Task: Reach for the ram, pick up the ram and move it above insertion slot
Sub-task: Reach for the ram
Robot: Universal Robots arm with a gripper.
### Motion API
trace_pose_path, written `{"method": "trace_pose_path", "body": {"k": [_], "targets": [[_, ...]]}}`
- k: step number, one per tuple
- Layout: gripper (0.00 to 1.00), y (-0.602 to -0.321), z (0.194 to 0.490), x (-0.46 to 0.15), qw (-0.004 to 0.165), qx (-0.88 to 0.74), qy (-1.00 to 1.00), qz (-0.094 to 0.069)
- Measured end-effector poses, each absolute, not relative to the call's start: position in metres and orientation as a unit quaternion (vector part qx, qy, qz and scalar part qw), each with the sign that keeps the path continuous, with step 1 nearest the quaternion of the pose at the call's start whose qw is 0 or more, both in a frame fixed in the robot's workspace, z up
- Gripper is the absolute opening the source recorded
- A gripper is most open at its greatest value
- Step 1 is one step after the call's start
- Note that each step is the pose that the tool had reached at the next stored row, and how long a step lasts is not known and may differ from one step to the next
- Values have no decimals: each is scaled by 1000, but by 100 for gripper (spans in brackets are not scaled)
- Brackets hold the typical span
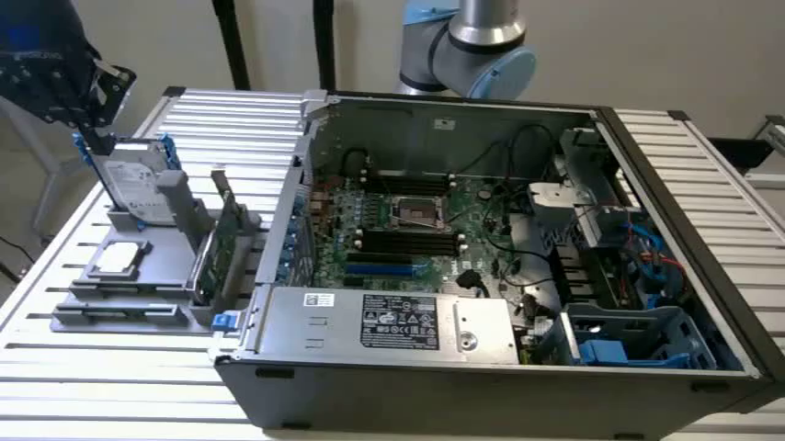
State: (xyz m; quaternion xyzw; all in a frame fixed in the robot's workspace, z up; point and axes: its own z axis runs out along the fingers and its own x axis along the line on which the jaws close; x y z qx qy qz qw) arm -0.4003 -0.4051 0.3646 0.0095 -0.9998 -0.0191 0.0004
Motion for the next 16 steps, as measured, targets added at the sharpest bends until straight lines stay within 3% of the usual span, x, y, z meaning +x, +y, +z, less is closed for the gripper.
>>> {"method": "trace_pose_path", "body": {"k": [16], "targets": [[11, -410, 365, -400, 0, 10, -1000, -19]]}}
